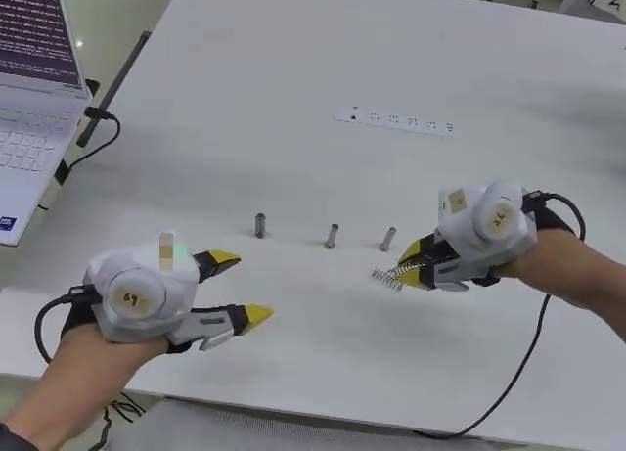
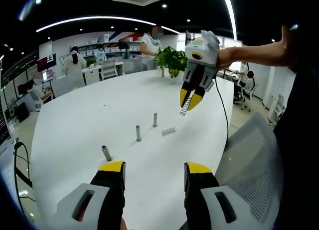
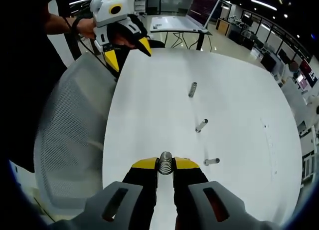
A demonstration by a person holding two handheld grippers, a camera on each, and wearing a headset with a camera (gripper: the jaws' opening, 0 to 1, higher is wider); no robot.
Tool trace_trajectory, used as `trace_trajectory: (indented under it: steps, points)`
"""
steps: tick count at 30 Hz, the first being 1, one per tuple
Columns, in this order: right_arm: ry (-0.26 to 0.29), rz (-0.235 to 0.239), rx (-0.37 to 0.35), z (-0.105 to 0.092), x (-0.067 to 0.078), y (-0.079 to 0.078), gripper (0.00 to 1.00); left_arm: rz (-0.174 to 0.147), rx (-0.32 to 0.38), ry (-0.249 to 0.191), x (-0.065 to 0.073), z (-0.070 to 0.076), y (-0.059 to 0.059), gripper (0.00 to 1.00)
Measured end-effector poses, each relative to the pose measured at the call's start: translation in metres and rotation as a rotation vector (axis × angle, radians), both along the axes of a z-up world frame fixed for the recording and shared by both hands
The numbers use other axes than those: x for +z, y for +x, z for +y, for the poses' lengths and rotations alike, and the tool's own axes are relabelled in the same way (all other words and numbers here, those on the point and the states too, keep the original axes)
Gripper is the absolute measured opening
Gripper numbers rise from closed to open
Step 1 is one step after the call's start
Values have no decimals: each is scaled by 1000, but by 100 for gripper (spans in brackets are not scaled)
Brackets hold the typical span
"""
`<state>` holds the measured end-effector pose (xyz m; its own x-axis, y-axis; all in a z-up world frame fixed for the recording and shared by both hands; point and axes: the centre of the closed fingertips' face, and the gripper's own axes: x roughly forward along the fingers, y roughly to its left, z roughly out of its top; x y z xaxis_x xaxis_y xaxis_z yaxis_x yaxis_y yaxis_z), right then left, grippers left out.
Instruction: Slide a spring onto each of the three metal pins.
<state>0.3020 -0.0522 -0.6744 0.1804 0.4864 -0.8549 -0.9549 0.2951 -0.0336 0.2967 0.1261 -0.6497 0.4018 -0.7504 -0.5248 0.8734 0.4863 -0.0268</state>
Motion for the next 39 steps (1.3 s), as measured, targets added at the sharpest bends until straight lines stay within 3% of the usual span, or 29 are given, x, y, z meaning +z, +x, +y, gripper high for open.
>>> trace_trajectory:
  steps: [15, 28, 39]
  points:
    - [-20, 10, -18, 1, -5, 20, 9, 10, 113, -3, 0, 38, 9, 55]
    - [-24, 16, -40, 7, -7, 47, 9, 29, 158, -15, 4, 46, 4, 59]
    - [-34, 23, -37, 10, -12, 71, 9, 21, 169, -10, 10, 50, 5, 58]
